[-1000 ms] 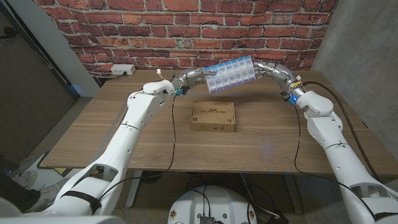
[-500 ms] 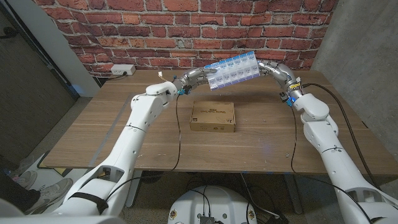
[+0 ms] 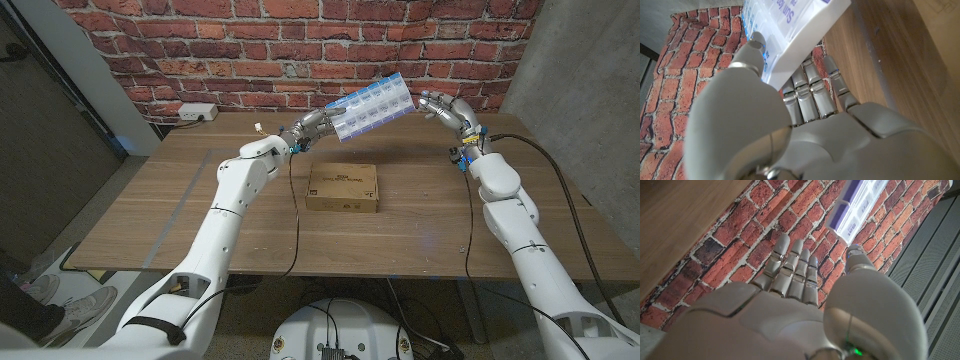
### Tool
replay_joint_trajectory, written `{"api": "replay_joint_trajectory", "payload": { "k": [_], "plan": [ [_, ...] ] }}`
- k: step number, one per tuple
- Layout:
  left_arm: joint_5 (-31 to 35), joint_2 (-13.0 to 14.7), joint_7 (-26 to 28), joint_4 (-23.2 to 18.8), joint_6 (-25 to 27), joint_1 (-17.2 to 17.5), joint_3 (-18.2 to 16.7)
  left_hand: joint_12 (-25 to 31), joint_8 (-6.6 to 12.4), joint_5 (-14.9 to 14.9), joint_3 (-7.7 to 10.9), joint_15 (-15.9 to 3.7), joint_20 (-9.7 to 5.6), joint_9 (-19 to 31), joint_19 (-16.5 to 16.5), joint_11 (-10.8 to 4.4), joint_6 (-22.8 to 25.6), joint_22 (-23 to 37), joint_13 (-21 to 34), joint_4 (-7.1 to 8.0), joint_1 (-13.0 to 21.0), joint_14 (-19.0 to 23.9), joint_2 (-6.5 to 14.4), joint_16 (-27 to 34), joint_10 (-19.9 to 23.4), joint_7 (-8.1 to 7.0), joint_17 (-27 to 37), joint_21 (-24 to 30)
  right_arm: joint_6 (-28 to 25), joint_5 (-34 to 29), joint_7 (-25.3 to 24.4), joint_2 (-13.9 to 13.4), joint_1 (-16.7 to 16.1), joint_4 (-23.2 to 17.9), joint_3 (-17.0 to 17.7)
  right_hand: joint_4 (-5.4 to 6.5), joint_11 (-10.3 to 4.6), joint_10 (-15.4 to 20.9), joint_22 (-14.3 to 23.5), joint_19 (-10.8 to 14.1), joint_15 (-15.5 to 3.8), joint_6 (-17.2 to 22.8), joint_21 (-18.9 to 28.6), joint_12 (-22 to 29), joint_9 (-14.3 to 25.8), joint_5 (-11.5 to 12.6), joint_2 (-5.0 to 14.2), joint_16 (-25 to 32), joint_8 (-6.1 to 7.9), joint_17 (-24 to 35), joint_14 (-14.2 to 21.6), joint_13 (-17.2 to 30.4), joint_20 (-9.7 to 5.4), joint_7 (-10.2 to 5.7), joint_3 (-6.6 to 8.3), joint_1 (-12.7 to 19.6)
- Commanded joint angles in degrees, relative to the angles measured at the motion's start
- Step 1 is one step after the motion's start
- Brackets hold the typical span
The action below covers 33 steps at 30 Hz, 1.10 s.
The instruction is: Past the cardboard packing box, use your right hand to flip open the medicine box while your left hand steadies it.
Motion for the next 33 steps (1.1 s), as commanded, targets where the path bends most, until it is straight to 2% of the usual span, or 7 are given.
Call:
{"api": "replay_joint_trajectory", "payload": {
  "k": [1,6,11,16,24,29,33],
  "plan": [
    [-0.76,-2.36,5.71,-1.57,2.89,0.63,-0.95,-0.13,-0.18,0.36,1.50,-6.45,-0.32,1.47,0.39,-4.34,5.83,0.17,-0.06,1.86,6.07,0.40,5.87,-0.32,3.78,2.15,0.30,0.49,0.70,-11.14,-10.72,0.47,-2.19,-3.47,-1.34,-1.18,-0.93,1.58,0.17,0.82,-2.33,1.57,-0.64,1.21,-0.29,0.69,0.17,-0.33,1.00,-0.44,1.29,-0.79,-1.03,-0.27,1.01,1.16],
    [-0.72,-3.52,7.91,-1.85,4.72,0.21,-1.12,-0.44,-0.43,0.49,1.48,-6.44,-0.36,1.27,0.43,-4.75,5.91,0.15,-0.40,1.94,6.00,0.43,5.92,-0.50,3.67,2.05,0.37,0.62,-0.23,-19.66,-17.93,0.34,-3.79,-6.07,-2.37,-2.25,-1.87,3.13,0.11,1.99,-4.08,3.09,-1.61,1.93,-0.71,0.70,0.62,-0.35,1.50,-1.09,2.81,-2.00,-2.09,-1.22,2.44,3.16],
    [-0.68,-4.47,9.25,-1.34,6.87,-0.72,-1.33,-0.72,-0.73,0.63,1.50,-6.44,-0.32,1.08,0.61,-4.97,5.87,0.13,-0.65,1.99,5.95,0.36,5.97,-0.75,3.54,2.00,0.41,0.79,-2.47,-27.19,-24.10,-0.02,-5.20,-8.30,-3.68,-2.37,-2.39,4.42,0.13,2.79,-6.11,4.57,-2.35,2.34,-0.95,0.61,0.45,-0.04,1.94,-1.43,4.59,-2.88,-3.20,-1.85,2.91,3.51],
    [-0.83,-5.48,9.78,-0.44,9.03,-1.83,-1.80,-0.95,-0.85,0.74,1.51,-6.45,-0.29,0.99,0.66,-5.05,6.01,0.11,-0.85,1.99,5.95,0.37,5.98,-0.89,3.46,2.08,0.46,0.90,-4.75,-32.86,-28.80,-0.56,-6.12,-9.69,-5.34,-2.42,-2.92,5.45,0.14,3.09,-6.83,5.16,-2.77,2.67,-1.06,0.64,0.06,0.21,2.09,-1.54,5.69,-3.31,-3.68,-2.29,3.01,3.57],
    [-0.59,-7.83,10.99,1.51,10.80,-3.36,-2.82,-1.22,-1.06,1.01,1.63,-6.44,-0.43,0.70,0.97,-5.23,6.50,0.06,-1.26,2.00,5.95,0.64,6.13,-1.11,3.77,1.92,0.53,1.15,-9.09,-40.37,-35.66,-0.99,-6.89,-10.99,-8.63,-2.33,-4.99,9.20,0.38,3.39,-9.91,8.07,-4.02,3.68,-1.34,1.12,-0.36,2.13,3.03,-0.46,10.53,-4.75,-3.88,-4.38,3.50,3.97],
    [-0.54,-9.54,11.57,3.31,11.08,-4.27,-3.74,-1.33,-1.11,1.22,1.69,-6.43,-0.65,0.65,1.13,-4.84,6.92,0.00,-1.60,1.94,5.96,1.02,6.05,-1.22,4.29,2.38,0.58,1.30,-11.22,-44.40,-39.26,-1.98,-7.01,-11.30,-10.80,-2.77,-6.13,12.38,0.61,4.25,-10.36,10.85,-4.32,4.25,-1.37,1.34,-0.41,4.87,4.15,1.65,14.57,-5.22,-4.30,-5.53,3.81,5.74],
    [-0.55,-10.64,11.60,4.30,11.07,-4.77,-4.28,-1.41,-1.10,1.34,1.73,-6.45,-0.60,0.68,1.16,-4.60,7.23,-0.03,-1.76,1.92,5.97,1.41,6.03,-1.23,4.50,2.44,0.63,1.37,-13.32,-47.21,-40.95,-2.81,-7.13,-11.82,-12.59,-2.93,-6.89,12.35,0.70,4.29,-10.44,11.03,-4.32,4.08,-1.34,1.37,-0.24,5.29,4.21,2.19,14.76,-5.19,-4.46,-6.21,3.96,6.48]
  ]
}}
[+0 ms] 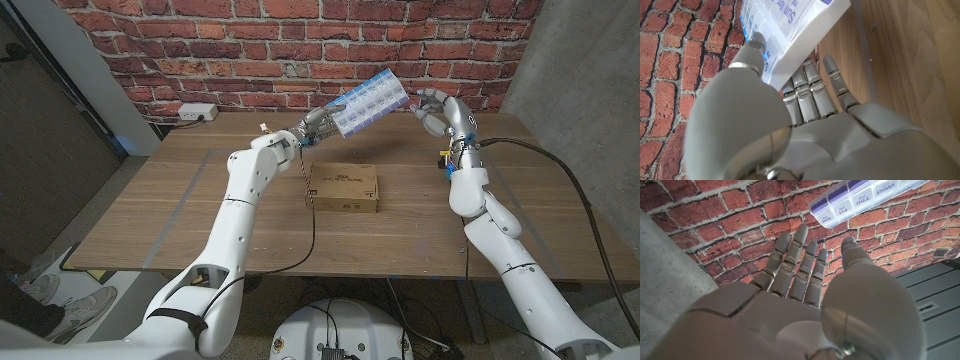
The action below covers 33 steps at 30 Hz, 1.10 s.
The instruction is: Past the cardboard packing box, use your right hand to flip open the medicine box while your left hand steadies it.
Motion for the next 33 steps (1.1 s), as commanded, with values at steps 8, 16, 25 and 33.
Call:
{"api": "replay_joint_trajectory", "payload": {
  "k": [8,16,25,33],
  "plan": [
    [0.04,-5.06,1.01,4.23,2.24,-2.70,-2.21,-0.17,0.00,0.80,2.10,-6.31,0.10,0.50,0.64,-3.42,7.99,0.06,-0.70,1.60,6.13,1.65,5.86,-0.42,6.11,3.19,0.07,0.64,-9.97,-15.25,-10.55,-3.07,-0.78,-2.00,-8.43,0.05,-3.24,-0.43,0.52,0.14,-8.04,0.63,-0.14,-0.57,0.07,-0.07,1.51,0.34,0.10,1.65,-0.77,-0.16,-4.52,-4.35,0.82,2.59],
    [0.42,-6.05,0.81,5.33,2.95,-3.55,-2.62,0.05,-0.05,1.12,2.53,-6.25,0.13,0.70,1.22,-2.40,8.83,-0.04,-1.04,1.50,6.39,2.72,5.89,-0.75,7.64,3.55,-0.10,0.96,-11.13,-18.70,-13.21,-5.16,0.18,-0.65,-12.12,2.00,-4.84,0.76,0.43,0.45,-8.07,5.79,-0.56,-0.67,-0.39,-1.50,3.39,-0.61,0.37,2.52,-0.62,-1.52,-5.29,-5.44,-0.10,-0.40],
    [0.47,-7.03,0.65,5.53,3.76,-4.15,-3.35,0.37,-0.15,1.42,3.03,-6.11,0.31,0.88,1.48,-1.64,9.68,-0.15,-1.06,1.49,6.47,3.72,5.69,-1.37,8.87,4.09,-0.57,1.14,-13.68,-23.04,-14.18,-7.78,1.14,-0.96,-14.92,1.04,-4.99,0.84,0.40,1.30,-8.18,11.49,-2.04,-1.12,-0.88,-1.30,4.57,-1.74,-0.92,3.14,1.31,-2.96,-6.35,-5.66,0.21,-1.03],
    [0.68,-7.47,-0.09,6.07,3.99,-4.71,-3.34,0.50,-0.70,1.60,3.34,-6.02,0.42,1.19,1.69,-1.50,9.06,-0.22,-0.79,1.59,6.18,4.51,5.33,-1.92,9.07,4.02,-1.02,1.27,-14.06,-23.63,-14.52,-8.87,1.77,-0.54,-16.35,1.87,-5.01,2.50,0.58,1.86,-8.06,18.87,-3.16,-1.28,-1.07,-1.50,5.44,-3.17,-1.39,3.64,2.37,-3.42,-6.46,-5.36,-0.21,-3.92]
  ]
}}
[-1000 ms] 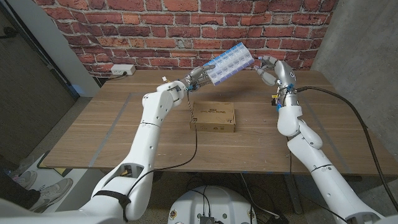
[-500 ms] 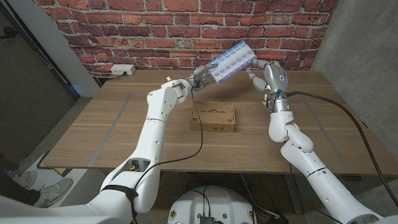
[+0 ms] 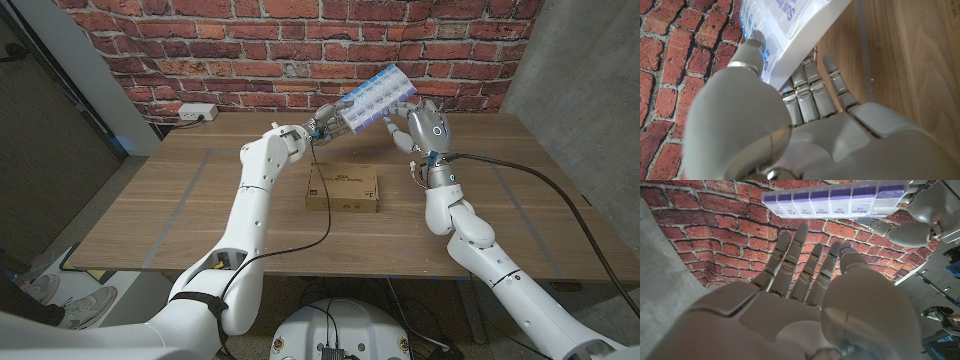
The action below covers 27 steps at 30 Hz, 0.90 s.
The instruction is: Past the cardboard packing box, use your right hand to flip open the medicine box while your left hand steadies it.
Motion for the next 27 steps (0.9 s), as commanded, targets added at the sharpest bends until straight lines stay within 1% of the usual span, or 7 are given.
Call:
{"api": "replay_joint_trajectory", "payload": {
  "k": [1,4,9,11,18,22,27],
  "plan": [
    [0.24,-1.06,-0.86,0.87,0.70,-0.94,-0.30,0.50,-0.23,0.54,2.78,-5.95,-0.04,1.20,0.44,-2.78,7.45,0.04,0.46,2.16,5.97,1.58,5.54,-0.40,5.77,4.18,-0.06,0.43,-1.87,-3.06,-1.08,-2.23,1.06,0.45,-3.21,0.86,-0.05,2.01,0.35,0.67,-7.57,3.41,-0.33,0.01,-0.13,-0.16,-0.05,-0.44,-0.36,0.35,1.41,-0.03,-6.54,0.19,-0.57,-2.66],
    [0.32,-1.33,-0.99,1.00,0.76,-1.04,-0.28,0.52,-0.33,0.59,2.89,-5.90,0.08,1.32,0.36,-2.70,7.30,0.03,0.63,2.24,5.86,1.50,5.54,-0.65,5.62,4.03,-0.19,0.43,-2.10,-3.64,-0.41,-2.52,1.46,0.69,-4.08,1.19,-0.03,3.01,0.39,0.99,-7.48,4.59,-0.24,0.07,-0.26,-0.11,0.12,-0.44,-0.64,0.51,2.23,-0.10,-6.29,0.20,-0.65,-3.80],
    [0.42,-1.62,-1.34,0.88,0.79,-0.99,-0.18,0.67,-0.46,0.67,3.05,-5.85,0.36,1.47,0.42,-2.10,7.32,0.01,0.77,2.40,5.61,1.86,5.60,-0.85,5.92,4.02,-0.33,0.49,-1.81,-3.90,1.73,-3.20,2.28,0.94,-5.37,-0.24,-0.26,1.17,0.52,0.41,-7.59,1.25,-0.26,-1.22,-0.25,0.42,0.86,-1.46,-2.42,0.62,2.09,-0.30,-6.30,-0.18,0.85,-2.78],
    [0.53,-1.72,-1.25,0.88,0.81,-1.01,-0.20,0.69,-0.55,0.71,3.14,-5.84,0.38,1.53,0.31,-2.25,7.18,0.00,0.88,2.39,5.59,1.88,5.57,-0.98,5.83,4.02,-0.40,0.46,-2.24,-4.46,2.25,-3.29,2.49,0.94,-5.78,0.25,0.19,3.61,0.49,0.36,-7.53,2.83,-0.28,-0.41,-0.18,0.29,0.88,-1.38,-1.75,1.05,2.74,-0.10,-6.00,0.02,0.71,-4.19],
    [0.78,-1.91,-1.31,1.16,0.76,-1.19,-0.40,0.63,-0.83,0.84,3.31,-6.03,0.28,1.85,0.24,-3.21,6.75,-0.01,1.23,2.40,5.34,1.66,5.34,-1.52,5.35,3.44,-0.59,0.50,-2.83,-5.17,4.39,-3.82,3.02,0.51,-6.62,-0.48,0.44,11.04,0.37,0.54,-7.46,4.85,-0.21,1.21,-0.16,0.38,0.56,-0.72,-1.18,2.28,4.62,-0.01,-5.38,0.14,1.41,-4.67],
    [0.87,-1.97,-1.55,1.30,0.74,-1.30,-0.33,0.46,-1.08,0.92,3.35,-6.04,0.36,2.07,-0.13,-4.10,6.46,0.02,1.61,2.55,5.05,1.27,5.38,-1.87,4.59,2.86,-0.54,0.46,-3.15,-5.75,5.49,-3.86,3.54,0.54,-7.27,-0.75,0.60,12.93,0.35,0.50,-7.30,6.32,-0.17,1.40,-0.16,0.10,0.07,-0.23,-0.93,2.76,5.63,-0.04,-5.07,0.19,1.52,-4.74],
    [1.11,-2.01,-1.69,1.74,0.77,-1.53,-0.27,0.55,-1.21,0.96,3.29,-6.19,0.39,2.05,0.00,-3.95,6.56,0.01,1.69,2.38,5.12,1.56,5.23,-1.73,4.84,2.76,-0.33,0.52,-3.98,-6.42,6.57,-3.71,4.03,0.55,-7.80,-1.10,-0.04,10.24,0.42,0.30,-7.34,3.52,-0.02,-0.50,-0.13,-0.02,-0.37,-0.61,-2.29,2.97,5.46,-0.19,-5.09,0.07,2.11,-4.51]
  ]
}}
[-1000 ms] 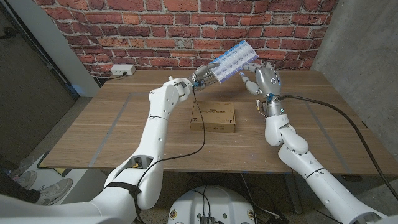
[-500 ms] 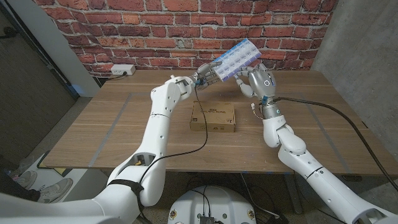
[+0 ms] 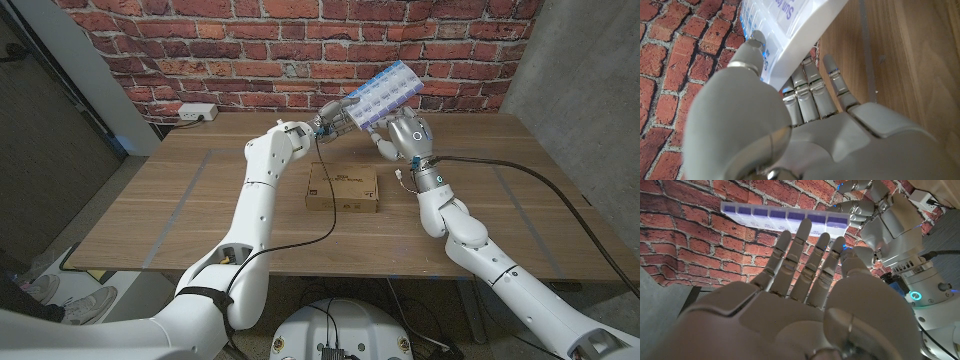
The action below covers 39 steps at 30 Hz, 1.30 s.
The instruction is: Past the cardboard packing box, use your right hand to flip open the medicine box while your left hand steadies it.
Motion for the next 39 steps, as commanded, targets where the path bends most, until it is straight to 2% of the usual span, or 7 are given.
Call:
{"api": "replay_joint_trajectory", "payload": {
  "k": [1,12,15,23,27,30,39],
  "plan": [
    [0.38,-0.33,-0.44,0.81,0.17,-0.48,-0.08,0.17,-0.10,0.34,3.07,-6.15,0.00,2.04,0.13,-3.99,6.31,0.00,1.38,2.60,5.14,1.38,5.24,-0.08,4.88,2.51,0.23,0.31,-1.36,-1.44,2.84,-0.17,1.28,-0.02,-1.67,-0.35,-0.44,-1.68,0.15,-0.29,-5.84,-2.07,0.00,-1.51,0.13,-0.05,-0.74,-0.01,-0.79,0.32,0.35,0.07,-4.93,-0.11,0.73,0.37],
    [1.03,-0.43,-0.80,2.42,-0.11,-1.01,-0.30,-0.02,-0.38,0.50,3.12,-6.04,0.08,2.09,0.09,-4.18,6.66,-0.01,1.30,2.61,5.03,1.41,5.24,-0.25,5.03,2.66,0.57,0.35,-1.77,-1.91,4.13,0.08,2.54,0.59,-2.67,-0.56,-0.47,-5.49,0.16,-0.91,-5.99,-6.02,0.19,-2.86,0.21,-0.05,-1.31,-0.87,-0.73,1.07,-0.46,0.17,-4.99,-0.23,2.19,0.87],
    [1.19,-0.35,-1.01,2.65,-0.12,-1.13,-0.31,0.08,-0.43,0.60,3.39,-5.81,0.24,2.02,0.33,-2.68,7.28,-0.07,0.87,2.86,4.66,1.98,5.54,-0.35,6.11,3.40,0.47,0.43,-1.43,-1.82,4.30,0.22,3.08,1.14,-3.08,-1.18,-1.02,-11.45,0.25,-1.53,-6.06,-11.61,0.25,-3.36,0.16,0.72,-0.86,-2.15,-1.32,1.64,-1.14,0.01,-5.57,-0.41,4.01,3.94],
    [1.56,-0.57,-0.93,3.26,-0.17,-1.40,-0.62,-0.41,-0.93,0.72,3.38,-6.19,-0.04,2.43,0.08,-5.31,6.60,-0.02,1.46,2.30,4.93,1.63,4.71,-0.78,4.61,1.80,0.65,0.47,-0.81,-1.51,4.72,0.48,4.01,2.15,-3.88,-0.63,-0.29,-5.58,0.09,-1.38,-5.93,-6.53,0.44,-1.36,0.45,0.27,-0.85,-1.30,0.70,3.15,-0.81,0.36,-5.21,-0.16,4.29,5.21],
    [1.90,-0.48,-1.04,3.53,-0.18,-1.55,-0.51,-0.44,-1.11,0.74,3.31,-6.18,-0.12,2.42,-0.08,-5.48,6.45,0.01,1.66,2.35,4.96,1.55,4.72,-0.76,4.47,1.56,0.87,0.46,-0.87,-1.43,4.71,0.55,4.17,2.37,-3.97,-1.13,-0.65,-6.86,0.07,-1.33,-5.92,-7.57,0.62,-2.50,0.24,0.31,-1.61,-1.41,-0.24,3.05,-0.48,0.12,-5.05,-0.29,5.18,6.05],
    [2.06,-0.64,-0.95,3.85,-0.18,-1.63,-0.58,-0.45,-1.21,0.80,3.39,-6.09,0.01,2.34,-0.07,-5.03,6.64,0.01,1.55,2.52,4.93,1.44,5.01,-0.83,4.85,2.08,1.01,0.50,-1.08,-1.52,4.37,0.62,4.20,2.53,-4.02,-1.14,-0.91,-13.67,0.14,-1.52,-6.01,-15.86,1.21,-3.73,0.10,0.30,-2.44,-2.28,-1.46,2.81,-0.44,-0.12,-5.15,-0.28,7.41,7.93],
    [2.75,-0.78,-1.08,3.71,-0.62,-1.51,-0.19,-0.60,-1.47,0.86,3.32,-6.14,-0.03,2.70,-0.12,-4.97,6.55,0.02,1.68,2.44,5.07,1.29,4.93,-0.94,5.01,2.21,1.51,0.56,-1.77,-1.93,2.91,0.73,3.94,2.57,-4.08,-0.66,-1.14,-26.00,0.14,-2.07,-5.97,-27.19,2.11,-3.94,-0.15,-0.05,-3.79,-3.37,-1.43,3.06,-0.36,-0.47,-5.25,0.01,8.13,7.23]
  ]
}}
